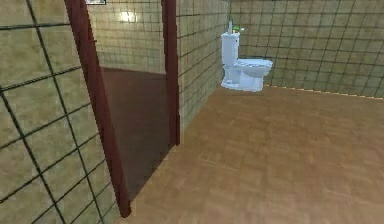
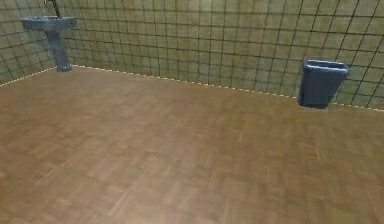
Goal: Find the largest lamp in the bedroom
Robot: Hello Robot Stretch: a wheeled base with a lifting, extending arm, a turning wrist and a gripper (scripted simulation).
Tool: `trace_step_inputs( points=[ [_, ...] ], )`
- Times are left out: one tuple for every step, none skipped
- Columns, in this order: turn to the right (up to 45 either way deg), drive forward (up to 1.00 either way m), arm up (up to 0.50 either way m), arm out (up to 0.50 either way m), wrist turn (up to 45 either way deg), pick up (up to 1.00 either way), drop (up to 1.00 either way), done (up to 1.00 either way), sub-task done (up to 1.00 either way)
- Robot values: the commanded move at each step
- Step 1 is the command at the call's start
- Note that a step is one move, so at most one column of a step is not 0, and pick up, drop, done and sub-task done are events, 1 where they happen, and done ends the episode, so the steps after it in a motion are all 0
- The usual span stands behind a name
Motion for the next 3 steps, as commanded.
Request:
trace_step_inputs(
  points=[
    [0.0,1.00,0.00,0.00,0.0,0.00,0.00,0.00,0.00],
    [6.0,0.00,0.00,0.00,0.0,0.00,0.00,0.00,0.00],
    [0.0,0.15,0.00,0.00,0.0,0.00,0.00,0.00,0.00]
  ],
)
